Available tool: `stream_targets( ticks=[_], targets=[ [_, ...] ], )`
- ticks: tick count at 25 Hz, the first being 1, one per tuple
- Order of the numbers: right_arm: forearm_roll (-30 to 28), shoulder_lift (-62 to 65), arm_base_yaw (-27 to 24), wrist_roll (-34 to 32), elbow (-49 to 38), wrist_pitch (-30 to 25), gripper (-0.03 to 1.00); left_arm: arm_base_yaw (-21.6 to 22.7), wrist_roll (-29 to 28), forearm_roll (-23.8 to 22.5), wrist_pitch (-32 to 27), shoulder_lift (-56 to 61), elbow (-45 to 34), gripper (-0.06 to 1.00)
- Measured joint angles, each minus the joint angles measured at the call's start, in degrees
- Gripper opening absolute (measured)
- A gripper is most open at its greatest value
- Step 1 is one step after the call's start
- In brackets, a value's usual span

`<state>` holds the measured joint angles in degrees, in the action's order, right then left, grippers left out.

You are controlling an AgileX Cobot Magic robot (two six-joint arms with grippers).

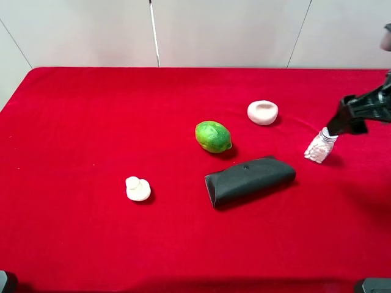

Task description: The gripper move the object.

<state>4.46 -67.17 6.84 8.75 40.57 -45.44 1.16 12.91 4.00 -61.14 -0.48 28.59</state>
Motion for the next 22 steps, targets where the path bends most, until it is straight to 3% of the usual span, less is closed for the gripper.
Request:
stream_targets(
  ticks=[11, 22],
  targets=[
    [1.82, 19.06, 0.00, 0.85, -0.24, -13.54, 0.69, 0.00, 0.00, 0.00, 0.00, 0.00, 0.00, 0.88],
    [5.84, 41.52, 0.00, 4.33, -10.16, -15.04, 0.69, 0.00, 0.00, 0.00, 0.00, 0.00, 0.00, 0.88]
  ],
)
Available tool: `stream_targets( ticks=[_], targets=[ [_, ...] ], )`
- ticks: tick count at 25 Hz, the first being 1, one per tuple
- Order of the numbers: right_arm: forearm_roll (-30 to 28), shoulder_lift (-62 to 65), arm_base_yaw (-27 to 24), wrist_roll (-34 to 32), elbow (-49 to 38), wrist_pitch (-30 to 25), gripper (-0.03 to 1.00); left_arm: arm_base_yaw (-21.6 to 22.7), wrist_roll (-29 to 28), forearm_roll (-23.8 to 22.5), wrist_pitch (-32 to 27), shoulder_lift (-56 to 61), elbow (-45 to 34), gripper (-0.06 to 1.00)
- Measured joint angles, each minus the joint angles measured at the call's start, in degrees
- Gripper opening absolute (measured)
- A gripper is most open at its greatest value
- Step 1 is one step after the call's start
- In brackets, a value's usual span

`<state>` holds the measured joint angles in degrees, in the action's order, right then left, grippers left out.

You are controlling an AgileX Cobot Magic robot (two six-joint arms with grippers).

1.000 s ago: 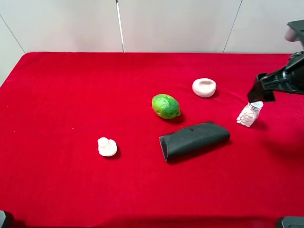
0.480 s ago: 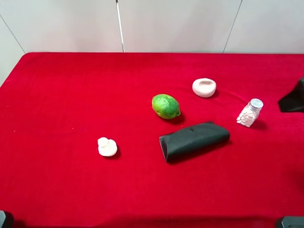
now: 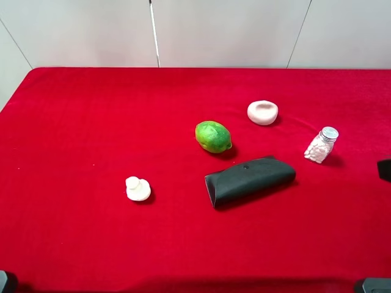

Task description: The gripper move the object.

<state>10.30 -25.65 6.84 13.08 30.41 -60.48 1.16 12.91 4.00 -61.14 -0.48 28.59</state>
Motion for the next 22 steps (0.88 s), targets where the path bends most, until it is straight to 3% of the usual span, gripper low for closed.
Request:
stream_targets(
  ticks=[22],
  targets=[
    [0.34, 25.77, 0.00, 1.38, -1.83, 0.43, 0.69, 0.00, 0.00, 0.00, 0.00, 0.00, 0.00, 0.88]
  ],
)
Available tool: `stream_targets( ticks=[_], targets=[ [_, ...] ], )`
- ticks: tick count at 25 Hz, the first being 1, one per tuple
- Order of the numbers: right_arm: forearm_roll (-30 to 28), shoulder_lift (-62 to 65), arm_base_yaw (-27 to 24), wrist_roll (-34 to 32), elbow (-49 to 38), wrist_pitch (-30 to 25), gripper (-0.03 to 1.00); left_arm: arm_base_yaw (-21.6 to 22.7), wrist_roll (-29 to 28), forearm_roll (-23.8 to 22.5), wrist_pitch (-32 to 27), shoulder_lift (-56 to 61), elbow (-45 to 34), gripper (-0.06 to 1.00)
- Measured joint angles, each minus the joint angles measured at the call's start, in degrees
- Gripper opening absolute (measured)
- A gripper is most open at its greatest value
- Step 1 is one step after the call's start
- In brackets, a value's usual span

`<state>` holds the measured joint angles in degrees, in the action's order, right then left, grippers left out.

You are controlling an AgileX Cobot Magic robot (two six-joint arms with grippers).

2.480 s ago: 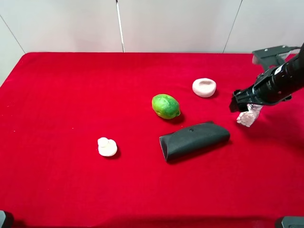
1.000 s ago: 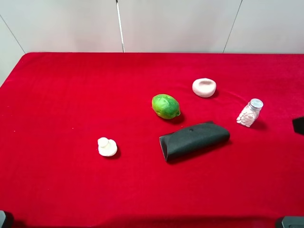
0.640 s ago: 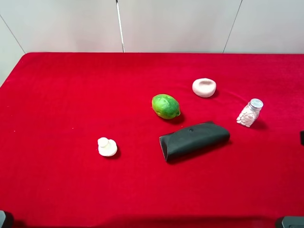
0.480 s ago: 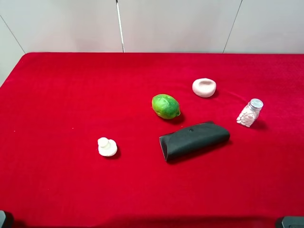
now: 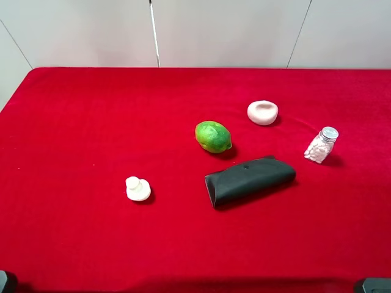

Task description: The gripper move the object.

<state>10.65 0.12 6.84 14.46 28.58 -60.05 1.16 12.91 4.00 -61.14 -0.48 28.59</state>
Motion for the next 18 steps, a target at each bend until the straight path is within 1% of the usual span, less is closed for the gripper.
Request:
stream_targets(
  ticks=[8, 18],
  targets=[
    [1.34, 0.22, 0.00, 1.62, 0.00, 0.00, 0.69, 0.00, 0.00, 0.00, 0.00, 0.00, 0.00, 0.88],
    [1.34, 0.22, 0.00, 1.62, 0.00, 0.00, 0.69, 0.00, 0.00, 0.00, 0.00, 0.00, 0.00, 0.88]
  ],
)
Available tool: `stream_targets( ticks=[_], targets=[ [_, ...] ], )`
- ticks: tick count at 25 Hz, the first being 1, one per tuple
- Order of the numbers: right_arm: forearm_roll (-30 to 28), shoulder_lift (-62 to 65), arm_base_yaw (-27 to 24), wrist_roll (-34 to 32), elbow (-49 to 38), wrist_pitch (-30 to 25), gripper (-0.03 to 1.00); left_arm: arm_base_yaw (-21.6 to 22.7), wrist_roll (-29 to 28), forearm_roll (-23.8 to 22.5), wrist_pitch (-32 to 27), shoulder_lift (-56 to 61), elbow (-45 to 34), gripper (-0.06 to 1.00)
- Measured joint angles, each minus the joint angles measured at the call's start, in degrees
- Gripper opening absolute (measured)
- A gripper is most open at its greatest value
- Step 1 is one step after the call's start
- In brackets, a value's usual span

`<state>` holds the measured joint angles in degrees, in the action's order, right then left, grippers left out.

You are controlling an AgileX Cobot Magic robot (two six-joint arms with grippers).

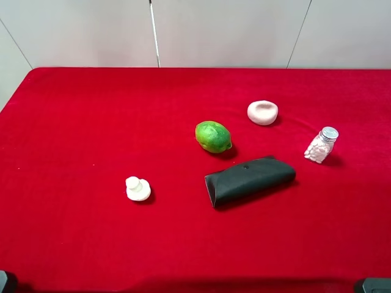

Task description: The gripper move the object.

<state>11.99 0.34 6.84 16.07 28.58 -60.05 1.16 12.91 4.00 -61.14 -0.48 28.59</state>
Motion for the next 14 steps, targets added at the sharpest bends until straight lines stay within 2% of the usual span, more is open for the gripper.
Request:
stream_targets(
  ticks=[14],
  targets=[
    [0.00, 0.00, 0.00, 0.00, 0.00, 0.00, 0.69, 0.00, 0.00, 0.00, 0.00, 0.00, 0.00, 0.88]
  ],
)
